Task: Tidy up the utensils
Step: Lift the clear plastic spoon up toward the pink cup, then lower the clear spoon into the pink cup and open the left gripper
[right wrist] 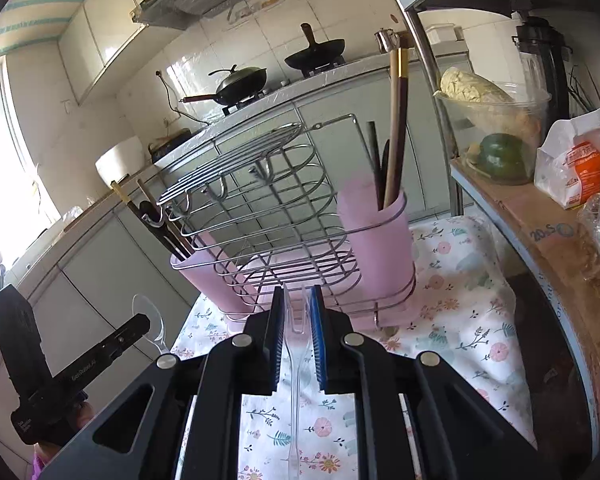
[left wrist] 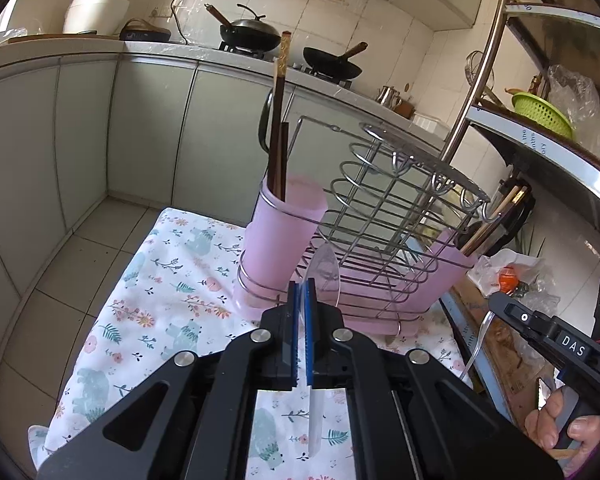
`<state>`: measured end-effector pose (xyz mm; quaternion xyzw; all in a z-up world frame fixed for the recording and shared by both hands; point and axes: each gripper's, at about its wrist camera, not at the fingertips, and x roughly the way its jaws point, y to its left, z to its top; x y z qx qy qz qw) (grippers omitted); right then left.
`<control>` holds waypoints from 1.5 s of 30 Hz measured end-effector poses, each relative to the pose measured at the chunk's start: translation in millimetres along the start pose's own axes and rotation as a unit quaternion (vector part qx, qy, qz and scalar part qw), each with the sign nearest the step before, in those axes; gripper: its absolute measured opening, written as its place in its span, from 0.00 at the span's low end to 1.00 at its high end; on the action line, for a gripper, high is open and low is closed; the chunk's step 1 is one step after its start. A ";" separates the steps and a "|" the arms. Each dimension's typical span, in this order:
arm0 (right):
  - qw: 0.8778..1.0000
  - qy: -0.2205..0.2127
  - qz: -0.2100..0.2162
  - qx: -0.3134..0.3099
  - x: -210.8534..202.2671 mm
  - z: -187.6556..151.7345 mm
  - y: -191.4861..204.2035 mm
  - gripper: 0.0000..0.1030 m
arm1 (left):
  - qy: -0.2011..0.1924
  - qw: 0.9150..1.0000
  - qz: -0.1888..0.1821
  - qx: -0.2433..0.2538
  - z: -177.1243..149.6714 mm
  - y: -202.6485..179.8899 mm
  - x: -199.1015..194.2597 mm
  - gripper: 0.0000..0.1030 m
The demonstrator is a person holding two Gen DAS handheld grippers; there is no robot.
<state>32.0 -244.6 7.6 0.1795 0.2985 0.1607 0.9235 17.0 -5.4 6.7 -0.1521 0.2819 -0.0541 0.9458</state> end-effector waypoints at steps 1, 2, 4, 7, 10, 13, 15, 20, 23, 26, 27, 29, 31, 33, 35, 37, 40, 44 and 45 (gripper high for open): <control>1.000 0.000 0.000 0.001 -0.4 0.2 -1.9 0.12 | 0.000 1.000 -0.001 0.001 -0.2 -0.7 0.2 0.02; 1.000 -0.001 0.001 0.003 -0.7 0.2 -4.1 0.12 | 0.000 1.000 -0.003 0.002 -0.4 -1.5 0.6 0.02; 1.000 -0.003 0.000 0.006 -1.7 0.0 -7.4 0.12 | -0.001 1.000 -0.006 0.002 -1.2 -2.4 0.9 0.02; 1.000 -0.005 0.001 0.012 -3.0 0.0 -12.1 0.12 | -0.002 1.000 -0.007 0.004 -1.6 -3.5 1.8 0.02; 1.000 -0.009 -0.001 0.013 -4.7 0.7 -14.4 0.12 | -0.007 1.000 -0.011 0.003 -1.1 -2.5 1.0 0.02; 1.000 -0.011 -0.002 0.012 -6.0 1.2 -14.0 0.12 | -0.010 1.000 -0.013 0.002 0.4 -2.3 1.4 0.02; 1.000 -0.014 -0.004 0.011 -6.7 1.6 -14.3 0.12 | -0.010 1.000 -0.013 0.003 0.9 -2.3 2.1 0.02; 1.000 -0.011 -0.006 0.011 -5.2 0.7 -15.0 0.12 | -0.011 1.000 -0.017 0.001 1.9 -2.7 4.0 0.02; 1.000 -0.011 -0.003 0.016 -4.1 -0.4 -16.3 0.12 | -0.012 1.000 -0.017 0.000 4.0 -3.7 5.4 0.02; 1.000 -0.014 -0.003 0.014 -5.7 -0.9 -16.8 0.12 | -0.013 1.000 -0.016 0.002 6.3 -4.3 6.6 0.02; 1.000 -0.015 -0.003 0.014 -6.6 -0.4 -17.7 0.12 | -0.014 1.000 -0.016 0.001 7.1 -4.3 7.0 0.02; 1.000 -0.019 -0.002 0.016 -8.4 2.2 -19.5 0.12 | -0.015 1.000 -0.014 0.000 8.2 -3.8 7.6 0.02; 1.000 -0.026 0.000 0.016 -11.2 6.1 -20.7 0.12 | -0.016 1.000 -0.013 0.000 10.1 -4.2 7.6 0.02; 0.999 -0.031 0.002 0.015 -13.6 10.6 -21.0 0.12 | -0.021 1.000 -0.012 0.003 13.5 -4.4 6.1 0.02; 0.999 -0.040 0.002 0.012 -16.8 16.5 -20.3 0.12 | -0.030 0.999 -0.012 0.004 19.4 -4.3 2.7 0.02; 0.999 -0.049 0.002 0.009 -19.4 21.9 -19.8 0.12 | -0.039 0.999 -0.013 0.003 25.4 -3.5 -0.9 0.02; 0.998 -0.061 0.004 0.009 -21.9 29.7 -19.7 0.12 | -0.058 0.998 -0.009 0.003 36.8 -2.2 -7.6 0.01; 0.997 -0.080 0.001 -0.002 -28.2 42.5 -15.7 0.12 | -0.091 0.996 -0.008 0.006 56.6 -2.0 -17.7 0.02; 0.996 -0.090 -0.002 -0.008 -31.8 48.1 -13.9 0.12 | -0.097 0.995 -0.007 0.007 61.5 -2.7 -19.5 0.02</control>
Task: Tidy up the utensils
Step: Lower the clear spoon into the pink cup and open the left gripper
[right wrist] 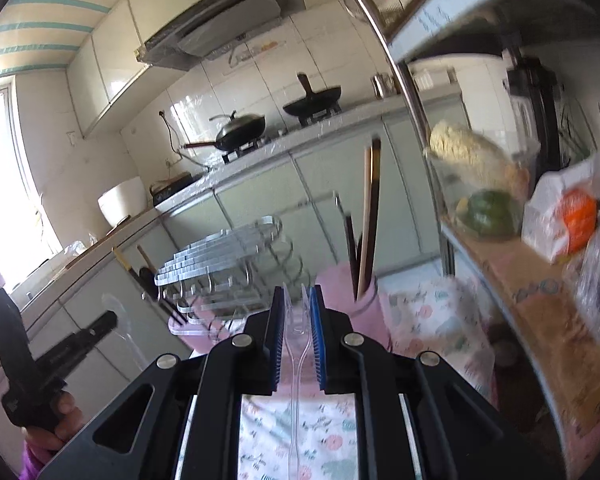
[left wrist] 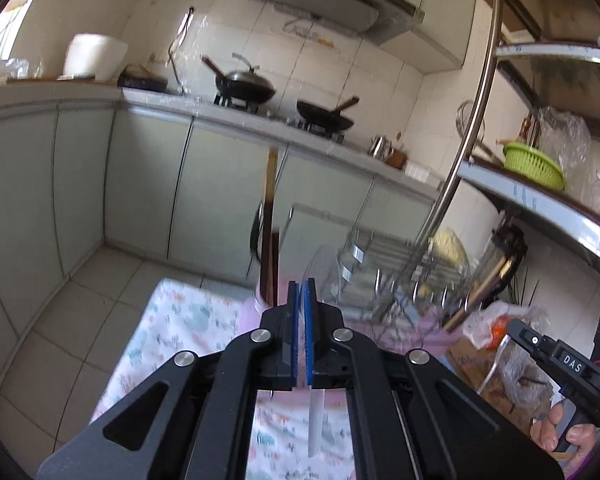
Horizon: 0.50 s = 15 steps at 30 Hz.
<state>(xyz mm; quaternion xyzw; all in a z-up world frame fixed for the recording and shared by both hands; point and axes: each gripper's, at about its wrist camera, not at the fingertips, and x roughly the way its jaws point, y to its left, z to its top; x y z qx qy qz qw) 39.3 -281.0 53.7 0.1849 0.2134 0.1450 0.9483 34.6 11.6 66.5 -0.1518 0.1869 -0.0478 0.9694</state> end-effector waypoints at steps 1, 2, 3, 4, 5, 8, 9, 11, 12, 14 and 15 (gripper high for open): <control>1.000 -0.006 0.000 -0.003 -2.2 4.7 1.4 0.12 | -0.011 1.000 0.000 0.003 7.8 -2.0 -1.3 0.02; 1.000 -0.016 0.000 -0.007 -5.4 11.3 2.9 0.12 | -0.019 1.000 -0.001 0.005 13.0 -3.9 -2.5 0.02; 1.000 -0.024 -0.001 -0.011 -8.5 16.2 4.5 0.12 | -0.029 1.000 -0.002 0.007 19.9 -6.2 -4.0 0.02; 0.999 -0.037 -0.003 -0.015 -13.0 24.1 6.0 0.12 | -0.037 0.999 -0.004 0.009 26.4 -8.1 -5.1 0.02; 0.999 -0.051 -0.004 -0.018 -17.2 31.2 6.9 0.12 | -0.043 0.999 -0.006 0.009 31.3 -9.6 -5.6 0.02; 0.996 -0.084 -0.007 -0.023 -23.5 47.1 7.2 0.12 | -0.059 0.998 -0.011 0.008 47.0 -13.6 -6.2 0.02; 0.995 -0.095 -0.009 -0.024 -24.5 52.3 7.5 0.12 | -0.065 0.998 -0.013 0.008 52.1 -15.0 -6.2 0.02; 0.994 -0.109 -0.010 -0.025 -26.1 61.0 8.3 0.12 | -0.075 0.997 -0.015 0.010 59.4 -17.6 -6.0 0.02; 0.993 -0.118 -0.010 -0.026 -26.8 64.9 9.2 0.12 | -0.081 0.997 -0.015 0.011 62.0 -19.0 -5.8 0.02; 0.989 -0.142 -0.014 -0.033 -29.8 72.0 13.2 0.12 | -0.095 0.995 -0.015 0.014 66.3 -21.1 -5.4 0.02; 0.988 -0.151 -0.016 -0.037 -31.3 74.1 15.5 0.12 | -0.101 0.995 -0.013 0.016 67.6 -22.1 -5.5 0.02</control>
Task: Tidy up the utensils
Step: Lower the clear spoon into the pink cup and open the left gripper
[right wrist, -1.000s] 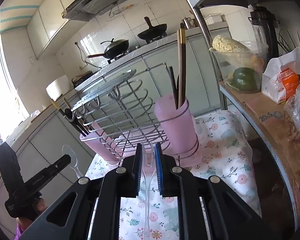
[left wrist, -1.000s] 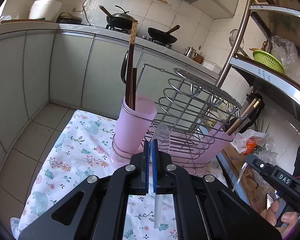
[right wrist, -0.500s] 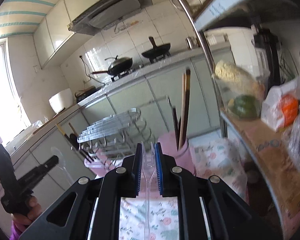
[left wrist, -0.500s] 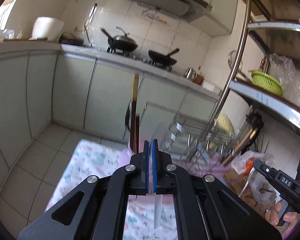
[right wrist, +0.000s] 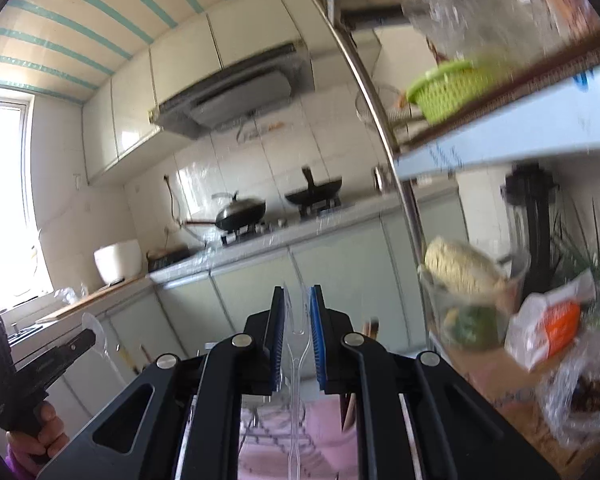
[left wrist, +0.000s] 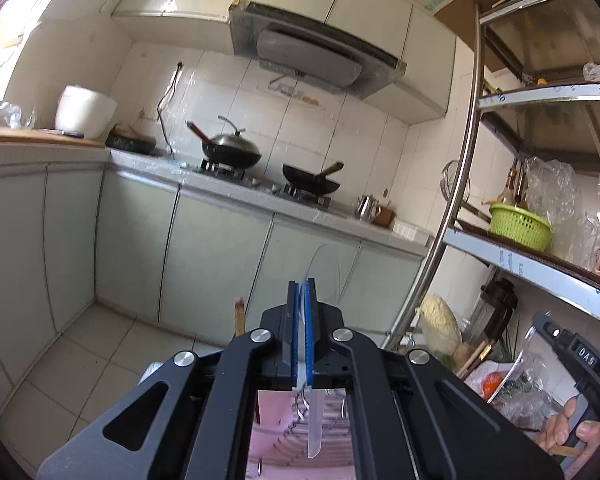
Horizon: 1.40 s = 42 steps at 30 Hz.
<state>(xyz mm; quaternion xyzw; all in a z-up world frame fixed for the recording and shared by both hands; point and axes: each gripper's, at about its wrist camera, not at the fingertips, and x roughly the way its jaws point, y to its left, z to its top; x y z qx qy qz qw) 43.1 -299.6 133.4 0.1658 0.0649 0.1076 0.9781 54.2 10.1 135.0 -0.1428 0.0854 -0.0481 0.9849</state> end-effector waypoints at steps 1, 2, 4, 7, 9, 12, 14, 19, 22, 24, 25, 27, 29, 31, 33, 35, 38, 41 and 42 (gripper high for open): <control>1.000 -0.015 -0.004 -0.008 -0.6 3.2 2.6 0.12 | -0.007 1.000 0.003 0.003 1.3 -0.8 0.9 0.02; 0.999 -0.027 -0.009 -0.017 -0.5 5.5 5.0 0.12 | -0.012 1.000 0.005 0.004 2.4 -0.9 2.3 0.02; 0.998 -0.045 -0.017 -0.033 0.7 8.4 8.9 0.12 | -0.017 1.000 0.007 0.005 4.2 -0.3 6.3 0.02; 0.996 -0.063 -0.026 -0.052 6.1 8.8 13.3 0.12 | -0.022 1.000 0.011 0.004 6.2 0.0 14.0 0.02; 0.995 -0.071 -0.029 -0.063 11.7 9.0 14.4 0.12 | -0.028 0.999 0.014 0.011 6.5 -1.6 18.3 0.02; 0.994 -0.071 -0.038 -0.078 25.3 4.1 13.0 0.12 | -0.039 0.999 0.024 0.026 4.6 -5.0 25.7 0.01; 0.994 -0.064 -0.042 -0.082 34.3 -2.0 9.9 0.12 | -0.045 0.998 0.032 0.038 0.0 -6.8 32.2 0.02; 0.995 -0.051 -0.045 -0.078 51.1 -22.7 -1.4 0.12 | -0.053 0.996 0.041 0.057 -16.7 -6.3 47.5 0.02; 0.995 -0.041 -0.042 -0.079 59.2 -35.0 -5.8 0.12 | -0.052 0.995 0.051 0.072 -29.8 -5.9 56.8 0.02; 0.995 -0.032 -0.042 -0.079 63.1 -44.1 -7.9 0.12 | -0.050 0.994 0.052 0.077 -36.4 -5.1 60.9 0.02; 0.996 -0.028 -0.041 -0.079 64.5 -47.0 -8.4 0.12 | -0.048 0.994 0.052 0.078 -39.7 -4.4 61.4 0.02; 0.996 -0.017 -0.039 -0.075 64.2 -55.2 -11.2 0.12 | -0.045 0.995 0.049 0.076 -45.9 -3.1 60.2 0.02; 0.997 -0.012 -0.038 -0.070 61.3 -61.5 -13.6 0.12 | -0.042 0.995 0.048 0.076 -51.3 -2.2 56.2 0.02; 0.997 -0.009 -0.038 -0.069 57.7 -67.8 -14.6 0.12 | -0.038 0.995 0.048 0.081 -59.1 -2.5 50.6 0.02; 0.997 -0.006 -0.041 -0.068 54.6 -73.5 -15.4 0.12 | -0.032 0.995 0.047 0.081 -65.9 -1.9 46.6 0.02; 0.997 0.000 -0.043 -0.058 53.2 -78.3 -19.0 0.12 | -0.025 0.995 0.049 0.079 -72.6 0.2 45.0 0.02; 0.998 0.015 -0.048 -0.043 55.1 -85.1 -26.2 0.12 | -0.006 0.997 0.054 0.063 -81.2 8.8 45.3 0.02; 0.998 0.029 -0.054 -0.029 55.8 -91.4 -34.1 0.12 | 0.009 0.997 0.060 0.040 -86.8 21.1 45.3 0.02; 0.998 0.037 -0.052 -0.023 57.0 -93.0 -36.5 0.12 | 0.012 0.998 0.061 0.034 -88.1 25.1 45.9 0.02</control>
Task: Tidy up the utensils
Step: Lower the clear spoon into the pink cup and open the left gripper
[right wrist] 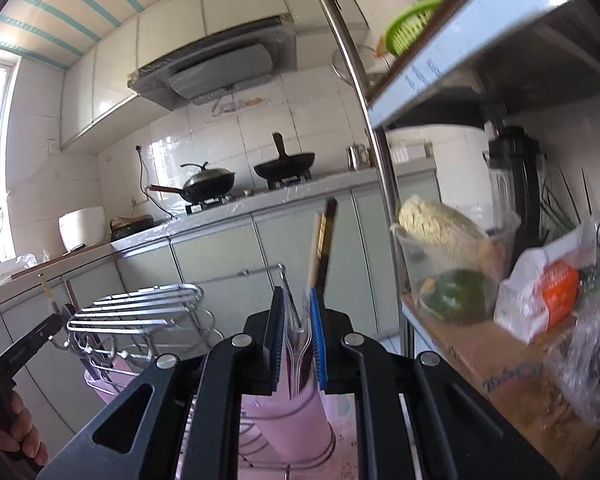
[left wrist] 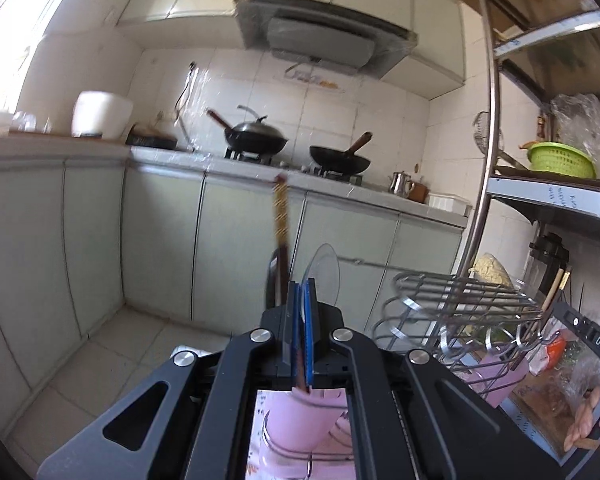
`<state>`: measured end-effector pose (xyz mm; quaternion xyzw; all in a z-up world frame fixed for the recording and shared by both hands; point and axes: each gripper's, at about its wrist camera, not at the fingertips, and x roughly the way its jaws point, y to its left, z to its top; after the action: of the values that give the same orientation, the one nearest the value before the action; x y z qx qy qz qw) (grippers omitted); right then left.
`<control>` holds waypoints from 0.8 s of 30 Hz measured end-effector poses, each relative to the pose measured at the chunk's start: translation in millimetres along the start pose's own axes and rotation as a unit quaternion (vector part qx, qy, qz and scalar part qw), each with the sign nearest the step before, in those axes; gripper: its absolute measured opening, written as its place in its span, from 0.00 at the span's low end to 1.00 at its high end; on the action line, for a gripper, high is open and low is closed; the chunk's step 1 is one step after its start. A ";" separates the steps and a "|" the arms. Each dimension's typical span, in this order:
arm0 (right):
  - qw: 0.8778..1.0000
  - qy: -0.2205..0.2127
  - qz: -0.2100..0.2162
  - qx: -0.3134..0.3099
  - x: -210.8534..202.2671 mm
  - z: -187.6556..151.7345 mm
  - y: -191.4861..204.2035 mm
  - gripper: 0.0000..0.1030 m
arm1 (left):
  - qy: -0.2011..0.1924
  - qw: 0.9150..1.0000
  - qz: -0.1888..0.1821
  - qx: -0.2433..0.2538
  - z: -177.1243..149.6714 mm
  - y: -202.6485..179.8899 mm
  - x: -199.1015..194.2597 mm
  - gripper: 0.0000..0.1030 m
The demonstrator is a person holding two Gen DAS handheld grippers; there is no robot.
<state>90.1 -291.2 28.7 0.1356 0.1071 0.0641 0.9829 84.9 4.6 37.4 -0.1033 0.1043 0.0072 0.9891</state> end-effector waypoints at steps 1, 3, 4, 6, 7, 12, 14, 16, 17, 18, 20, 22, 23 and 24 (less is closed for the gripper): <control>1.000 0.004 0.001 0.001 1.2 -1.2 -0.5 0.12 | 0.005 1.000 0.001 -0.007 -1.4 3.6 1.6 0.02; 1.000 0.005 0.000 -0.003 2.4 -3.9 -0.2 0.12 | 0.015 1.000 0.003 -0.016 -3.2 9.5 6.0 0.02; 1.000 0.002 -0.002 -0.005 2.3 -5.7 0.2 0.12 | 0.020 1.000 0.006 -0.020 -4.5 11.7 8.5 0.02; 1.000 0.000 -0.002 -0.006 3.1 -6.1 0.0 0.12 | 0.025 0.999 0.011 -0.023 -6.2 15.2 13.4 0.02; 1.000 0.000 -0.002 -0.006 3.8 -6.1 -0.3 0.12 | 0.028 0.999 0.013 -0.026 -6.8 16.7 15.7 0.02; 1.000 0.004 0.001 -0.015 10.7 0.9 -1.0 0.12 | 0.038 0.999 0.012 -0.037 -8.2 22.3 24.7 0.02; 1.000 0.002 0.005 -0.013 11.7 6.8 -0.7 0.12 | 0.044 0.998 0.008 -0.042 -9.9 23.7 26.2 0.02; 1.000 0.010 0.008 -0.014 15.3 8.1 -1.0 0.12 | 0.049 0.998 0.008 -0.043 -12.8 24.8 27.2 0.02; 1.000 0.016 0.007 -0.012 17.0 5.5 -1.5 0.12 | 0.053 0.998 0.007 -0.045 -14.3 25.4 27.9 0.02; 1.000 0.020 0.005 -0.009 17.8 0.1 -2.8 0.12 | 0.056 0.997 0.006 -0.046 -15.2 25.6 28.3 0.02; 1.000 0.008 -0.004 -0.012 12.3 -6.1 -3.2 0.12 | 0.057 0.997 0.005 -0.042 -17.6 25.1 26.6 0.02; 1.000 0.007 -0.002 -0.015 10.0 -8.4 -2.6 0.12 | 0.059 0.997 0.003 -0.040 -19.0 24.6 25.5 0.02; 1.000 0.008 -0.002 -0.015 10.0 -8.7 -2.4 0.12 | 0.061 0.997 0.002 -0.040 -19.9 24.9 25.2 0.02; 1.000 0.010 -0.001 -0.015 10.0 -8.3 -2.0 0.12 | 0.061 0.997 0.002 -0.040 -20.3 24.8 24.9 0.02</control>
<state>98.1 -289.5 18.4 0.1200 0.1157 0.0657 0.9838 104.2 24.5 7.8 -0.1433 0.1646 0.0069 0.9759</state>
